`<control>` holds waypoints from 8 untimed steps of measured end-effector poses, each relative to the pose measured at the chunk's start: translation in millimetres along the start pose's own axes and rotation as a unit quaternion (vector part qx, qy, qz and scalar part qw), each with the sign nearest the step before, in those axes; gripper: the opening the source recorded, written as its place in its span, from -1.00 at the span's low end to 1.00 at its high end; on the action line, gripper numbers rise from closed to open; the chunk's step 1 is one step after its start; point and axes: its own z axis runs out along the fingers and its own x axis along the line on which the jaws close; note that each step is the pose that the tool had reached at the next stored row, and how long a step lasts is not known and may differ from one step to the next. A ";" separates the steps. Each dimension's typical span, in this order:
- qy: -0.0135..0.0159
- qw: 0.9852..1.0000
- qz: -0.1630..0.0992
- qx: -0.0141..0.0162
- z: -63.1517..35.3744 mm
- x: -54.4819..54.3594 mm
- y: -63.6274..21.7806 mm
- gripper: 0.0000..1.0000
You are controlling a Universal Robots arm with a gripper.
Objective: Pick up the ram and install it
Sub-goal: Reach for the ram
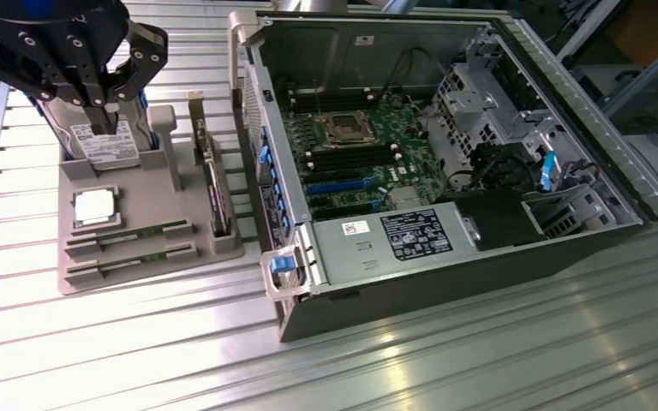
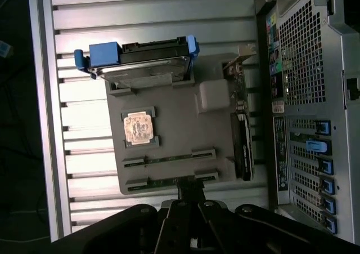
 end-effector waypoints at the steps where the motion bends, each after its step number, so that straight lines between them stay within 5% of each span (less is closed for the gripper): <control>1: 0.000 1.000 0.000 0.000 0.0 0.0 -0.7 -0.80; 8: 0.000 1.000 0.000 0.000 0.3 -0.7 -9.9 -0.80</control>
